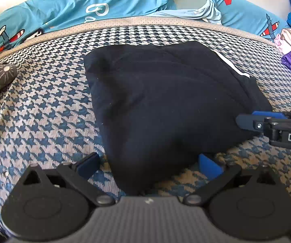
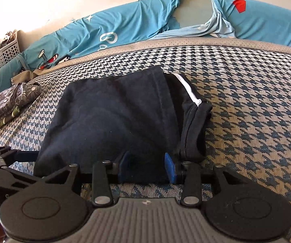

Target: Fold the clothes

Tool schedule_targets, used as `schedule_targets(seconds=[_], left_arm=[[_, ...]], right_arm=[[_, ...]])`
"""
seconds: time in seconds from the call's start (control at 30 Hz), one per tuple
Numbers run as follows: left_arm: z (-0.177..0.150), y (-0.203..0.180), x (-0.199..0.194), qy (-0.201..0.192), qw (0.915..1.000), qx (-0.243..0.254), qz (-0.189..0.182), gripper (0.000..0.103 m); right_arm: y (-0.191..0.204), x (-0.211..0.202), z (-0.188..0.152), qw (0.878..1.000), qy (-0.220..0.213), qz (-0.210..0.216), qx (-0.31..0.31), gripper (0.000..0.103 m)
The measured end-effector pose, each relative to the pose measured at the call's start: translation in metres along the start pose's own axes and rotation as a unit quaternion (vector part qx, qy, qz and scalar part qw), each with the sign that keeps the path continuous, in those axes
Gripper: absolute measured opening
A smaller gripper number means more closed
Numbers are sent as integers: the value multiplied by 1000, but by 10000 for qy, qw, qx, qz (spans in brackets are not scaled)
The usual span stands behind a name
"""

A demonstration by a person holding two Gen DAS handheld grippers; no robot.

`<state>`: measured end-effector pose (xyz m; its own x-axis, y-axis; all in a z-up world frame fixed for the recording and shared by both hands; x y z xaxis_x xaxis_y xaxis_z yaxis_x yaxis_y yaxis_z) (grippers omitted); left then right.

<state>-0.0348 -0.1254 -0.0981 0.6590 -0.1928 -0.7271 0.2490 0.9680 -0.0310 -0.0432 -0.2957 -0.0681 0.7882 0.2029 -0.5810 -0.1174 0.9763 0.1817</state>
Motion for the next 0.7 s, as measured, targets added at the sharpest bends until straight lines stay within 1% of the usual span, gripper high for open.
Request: schedule_targets(seconds=[0.17,0.27,0.43,0.7], left_arm=[[-3,0,-4,4,10000,40,27,103],[-5,-1,-7,0,10000,56,60,103],[-7,-1,-11,4,9999,29,155,103],[-9,0,-18,145,9996,-127,195,103]], right_arm=[[3,-2,-4,9999,-46,-77,-138,38],[2,-4,-4,9999,-93,-89,-89,39],[-1,-13,-5,9996,-192,-68,201,41],[-12,-28,-8,9961,-387,-67,794,42]])
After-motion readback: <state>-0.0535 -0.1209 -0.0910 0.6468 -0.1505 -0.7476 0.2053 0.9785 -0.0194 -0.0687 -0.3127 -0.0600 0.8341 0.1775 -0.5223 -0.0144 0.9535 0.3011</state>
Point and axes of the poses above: each gripper's, at about its wrist camera, not at the fingertips, and x roughly the way its jaws point, y to its left, z to its top, the point moved 5 cm from there along x, roughly the way its jaws point, and after that the axes turned 6 degrees about -y, right-handed, at the moved point
